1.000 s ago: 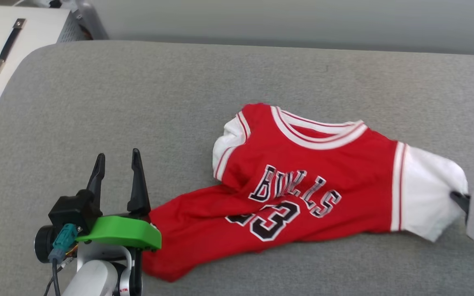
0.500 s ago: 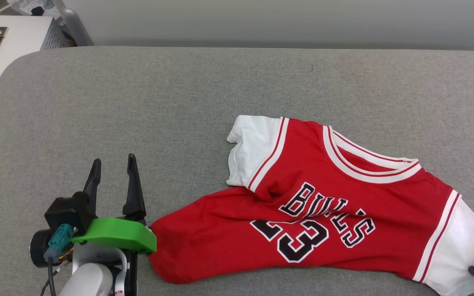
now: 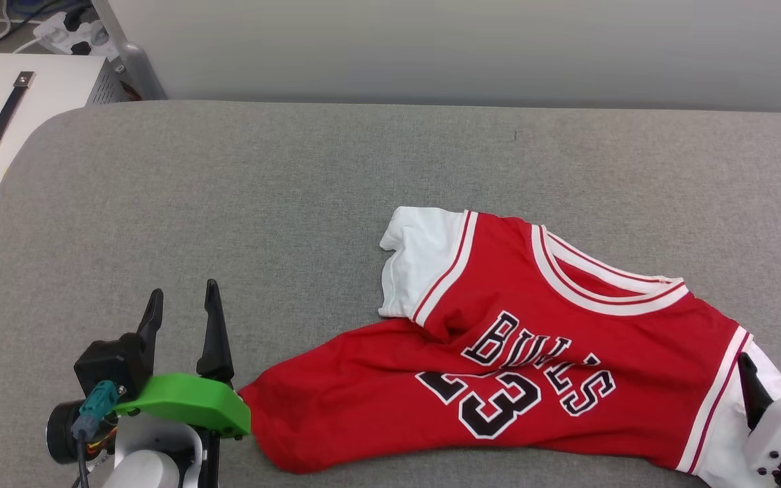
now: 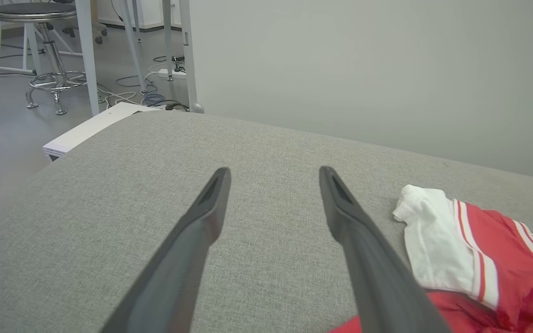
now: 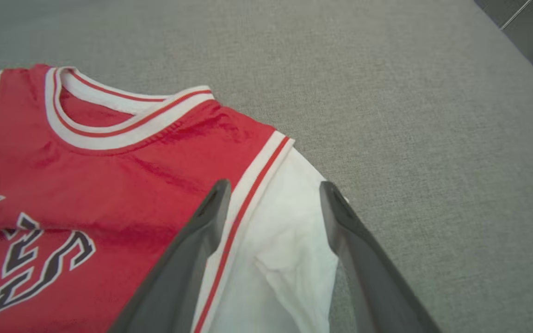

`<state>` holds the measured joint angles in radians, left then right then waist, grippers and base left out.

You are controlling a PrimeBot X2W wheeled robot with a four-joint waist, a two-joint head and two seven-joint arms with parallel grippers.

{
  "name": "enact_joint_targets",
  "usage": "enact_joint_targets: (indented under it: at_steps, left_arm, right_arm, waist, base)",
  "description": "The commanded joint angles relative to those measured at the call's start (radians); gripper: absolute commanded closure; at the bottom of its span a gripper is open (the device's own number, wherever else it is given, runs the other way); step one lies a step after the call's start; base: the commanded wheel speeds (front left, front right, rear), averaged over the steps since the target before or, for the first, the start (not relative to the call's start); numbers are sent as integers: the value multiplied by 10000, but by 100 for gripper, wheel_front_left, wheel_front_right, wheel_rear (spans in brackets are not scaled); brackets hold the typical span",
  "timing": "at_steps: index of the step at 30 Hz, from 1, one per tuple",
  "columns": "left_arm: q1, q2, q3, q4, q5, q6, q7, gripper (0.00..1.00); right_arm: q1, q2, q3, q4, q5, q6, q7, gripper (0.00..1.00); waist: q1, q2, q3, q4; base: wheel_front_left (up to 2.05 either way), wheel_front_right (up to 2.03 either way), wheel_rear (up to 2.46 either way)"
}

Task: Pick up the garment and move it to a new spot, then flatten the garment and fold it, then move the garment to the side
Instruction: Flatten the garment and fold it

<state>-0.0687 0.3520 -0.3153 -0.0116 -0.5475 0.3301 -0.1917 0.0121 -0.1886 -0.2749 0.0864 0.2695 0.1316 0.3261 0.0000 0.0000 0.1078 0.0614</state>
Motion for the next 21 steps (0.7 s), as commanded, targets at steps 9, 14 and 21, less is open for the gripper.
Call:
enact_joint_targets:
  at_steps: [9,14,21]
  left_arm:
    - [682,183,93,17,-453,199,515,0]
    - [617,250,-48,-59,-685,43,1026,0]
    - [-883,304,-590,-198,-887,-538,2341,0]
  right_arm:
    - [90,962,585,-1151,-915,-9,-2004,0]
    - [304,1206,902,-1845,-983,-9,-2276,0]
    - [309,1335,1186,-2712,-906,-9,-2338,0]
  waist:
    - [0,0,-647,-224]
    - [0,0,-704,-445]
    - [0,0,-169,-858]
  base:
    - [0,0,0]
    - [0,0,0]
    - [0,0,0]
